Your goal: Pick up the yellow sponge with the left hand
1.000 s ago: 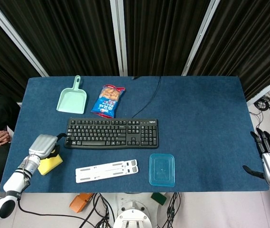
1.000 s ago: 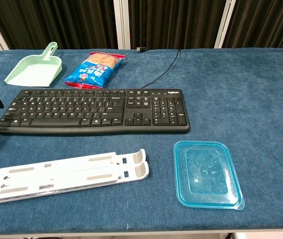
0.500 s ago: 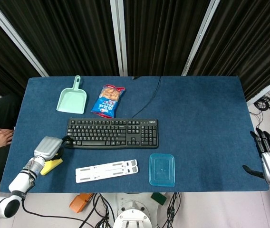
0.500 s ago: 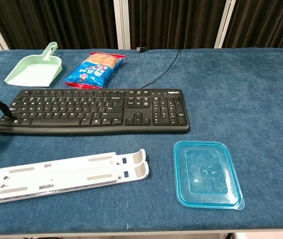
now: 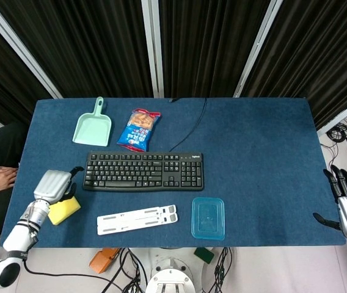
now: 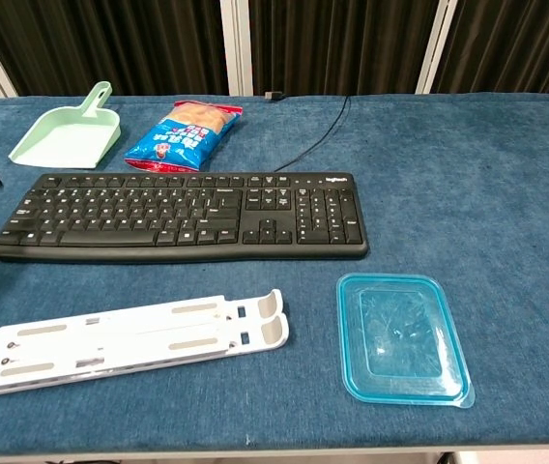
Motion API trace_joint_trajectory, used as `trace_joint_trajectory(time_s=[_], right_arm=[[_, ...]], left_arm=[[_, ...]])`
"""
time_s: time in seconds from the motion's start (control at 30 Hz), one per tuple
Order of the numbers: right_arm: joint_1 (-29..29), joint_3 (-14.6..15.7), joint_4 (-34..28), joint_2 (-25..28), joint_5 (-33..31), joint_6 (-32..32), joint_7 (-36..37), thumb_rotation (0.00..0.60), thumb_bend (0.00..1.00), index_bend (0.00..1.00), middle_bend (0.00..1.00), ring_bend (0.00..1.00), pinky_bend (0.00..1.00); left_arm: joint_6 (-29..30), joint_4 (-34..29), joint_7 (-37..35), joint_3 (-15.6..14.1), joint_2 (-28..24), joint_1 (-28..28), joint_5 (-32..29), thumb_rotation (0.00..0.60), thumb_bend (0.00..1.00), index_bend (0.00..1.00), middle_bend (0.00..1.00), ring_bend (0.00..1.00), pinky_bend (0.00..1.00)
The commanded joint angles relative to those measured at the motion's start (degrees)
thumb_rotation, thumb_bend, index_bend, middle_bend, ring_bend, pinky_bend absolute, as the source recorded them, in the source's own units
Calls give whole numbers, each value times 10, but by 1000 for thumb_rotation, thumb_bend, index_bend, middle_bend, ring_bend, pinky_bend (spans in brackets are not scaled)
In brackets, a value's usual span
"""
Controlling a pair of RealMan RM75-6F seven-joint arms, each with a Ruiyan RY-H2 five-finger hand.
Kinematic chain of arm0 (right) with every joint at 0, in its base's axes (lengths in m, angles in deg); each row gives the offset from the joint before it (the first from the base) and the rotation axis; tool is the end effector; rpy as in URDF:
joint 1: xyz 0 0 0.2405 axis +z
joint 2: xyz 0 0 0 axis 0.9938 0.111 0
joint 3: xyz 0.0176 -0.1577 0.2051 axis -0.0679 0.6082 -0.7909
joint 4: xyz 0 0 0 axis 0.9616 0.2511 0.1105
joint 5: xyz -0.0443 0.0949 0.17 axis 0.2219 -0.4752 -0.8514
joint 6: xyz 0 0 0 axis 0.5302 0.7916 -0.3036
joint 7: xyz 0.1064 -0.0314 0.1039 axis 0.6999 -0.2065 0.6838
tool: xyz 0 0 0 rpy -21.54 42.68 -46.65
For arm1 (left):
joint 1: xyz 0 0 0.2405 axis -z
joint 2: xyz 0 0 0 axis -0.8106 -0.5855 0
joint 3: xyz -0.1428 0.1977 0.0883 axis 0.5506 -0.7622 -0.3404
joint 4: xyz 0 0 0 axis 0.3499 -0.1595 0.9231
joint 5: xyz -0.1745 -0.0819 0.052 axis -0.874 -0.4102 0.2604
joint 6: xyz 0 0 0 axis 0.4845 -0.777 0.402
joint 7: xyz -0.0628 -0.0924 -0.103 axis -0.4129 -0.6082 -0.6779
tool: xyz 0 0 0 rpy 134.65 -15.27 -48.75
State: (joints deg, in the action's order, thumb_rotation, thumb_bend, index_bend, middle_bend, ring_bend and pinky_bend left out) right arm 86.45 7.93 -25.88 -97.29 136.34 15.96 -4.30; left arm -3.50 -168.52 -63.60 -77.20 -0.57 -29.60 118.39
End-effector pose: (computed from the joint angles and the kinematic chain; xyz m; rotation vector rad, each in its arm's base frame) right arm -0.3068 -0.1759 0.1923 1.4176 -0.8321 0.8670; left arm -0.2767 0.2731 0.0865 -1.7128 -1.0154 -0.6584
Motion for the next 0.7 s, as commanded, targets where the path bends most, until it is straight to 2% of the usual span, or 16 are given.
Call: trace_joint_trajectory(time_s=[0.03,0.07,0.1,0.13,0.23,0.3,0.4,0.57,0.7], right_arm=[[-1,1,4,-1,1,1,5,600,125,0,3,0,0],[-1,1,5,-1,1,2,6,600,124,0,3,0,0],[-1,1,7,-2,2,2,8,600,124,0,3,0,0],[-2,1,8,-2,2,3,10,600,124,0,3,0,0],[-2,2,11,-3,5,4,14,600,124,0,3,0,0],[-3,2,12,-3,7,7,15,600,124,0,3,0,0],[-4,2,14,-4,8,9,17,600,124,0,3,0,0],[-3,3,10,-5,10,8,12,600,124,0,3,0,0],[1,2,3,-5,11,3,3,600,124,0,3,0,0]], left_arm=[[127,-10,-29,8,-11,-62,48,600,418,217,571,589,607],[147,-7,-29,8,-10,-72,53,600,374,209,513,527,527],[171,-2,-27,7,-8,-85,57,600,292,191,409,412,383],[187,2,-26,7,-6,-94,60,600,221,177,332,324,279],[227,13,-29,1,-4,-122,67,600,101,157,204,180,94],[247,20,-34,-6,-6,-139,75,600,75,150,154,123,55],[275,35,-47,-19,-7,-163,96,600,64,144,122,85,46],[311,50,-65,-43,-8,-203,121,600,63,143,120,70,37],[314,43,-85,-52,-15,-221,125,600,62,143,120,72,35]])
